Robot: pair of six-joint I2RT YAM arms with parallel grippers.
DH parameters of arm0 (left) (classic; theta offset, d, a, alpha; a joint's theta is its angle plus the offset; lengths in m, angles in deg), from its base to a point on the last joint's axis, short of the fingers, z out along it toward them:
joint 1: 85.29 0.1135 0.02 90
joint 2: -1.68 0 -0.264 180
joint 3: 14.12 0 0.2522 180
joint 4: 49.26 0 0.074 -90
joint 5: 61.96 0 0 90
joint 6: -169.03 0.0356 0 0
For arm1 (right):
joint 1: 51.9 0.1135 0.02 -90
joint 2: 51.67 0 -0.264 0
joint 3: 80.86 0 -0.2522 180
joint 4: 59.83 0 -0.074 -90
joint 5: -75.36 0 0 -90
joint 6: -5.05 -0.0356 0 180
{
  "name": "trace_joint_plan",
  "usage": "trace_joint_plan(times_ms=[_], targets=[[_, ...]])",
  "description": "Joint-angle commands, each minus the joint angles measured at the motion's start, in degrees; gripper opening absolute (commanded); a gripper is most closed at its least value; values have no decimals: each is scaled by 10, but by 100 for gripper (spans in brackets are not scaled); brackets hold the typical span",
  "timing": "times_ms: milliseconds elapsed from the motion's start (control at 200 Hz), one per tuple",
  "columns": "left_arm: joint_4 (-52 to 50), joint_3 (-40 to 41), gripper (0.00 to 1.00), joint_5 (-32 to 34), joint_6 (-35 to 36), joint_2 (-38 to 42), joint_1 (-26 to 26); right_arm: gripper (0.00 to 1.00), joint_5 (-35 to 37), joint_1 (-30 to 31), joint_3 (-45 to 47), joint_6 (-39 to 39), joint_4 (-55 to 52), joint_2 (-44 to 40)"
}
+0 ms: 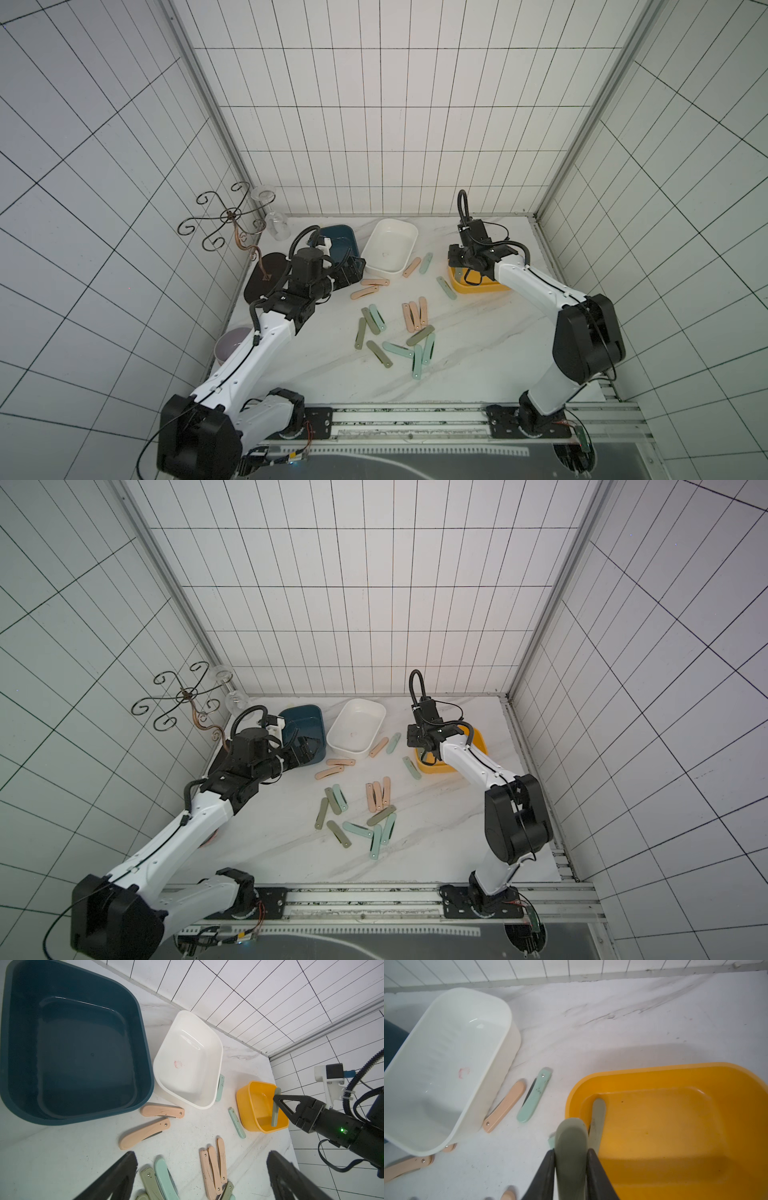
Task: Place the fruit knives into the storage box by color
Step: Place the fruit knife in the storage box.
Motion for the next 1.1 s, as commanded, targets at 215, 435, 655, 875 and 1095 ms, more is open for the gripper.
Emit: trace_joint_plan(times_ms=[215, 435, 655, 875, 1095], targets=[[8, -38, 97, 21, -1, -28, -32, 27, -23, -93, -44, 43, 77, 42], [8, -45, 97, 29, -1, -40, -40, 27, -41, -106, -18, 57, 107, 75], [8, -49, 97, 36, -2, -50, -50, 27, -73, -106, -16, 53, 125, 105], [8, -50, 97, 41, -2, -53, -53, 28, -85, -104, -13, 57, 132, 133], [9, -52, 97, 42, -2, -56, -54, 28, -89, -103, -2, 55, 137, 148]])
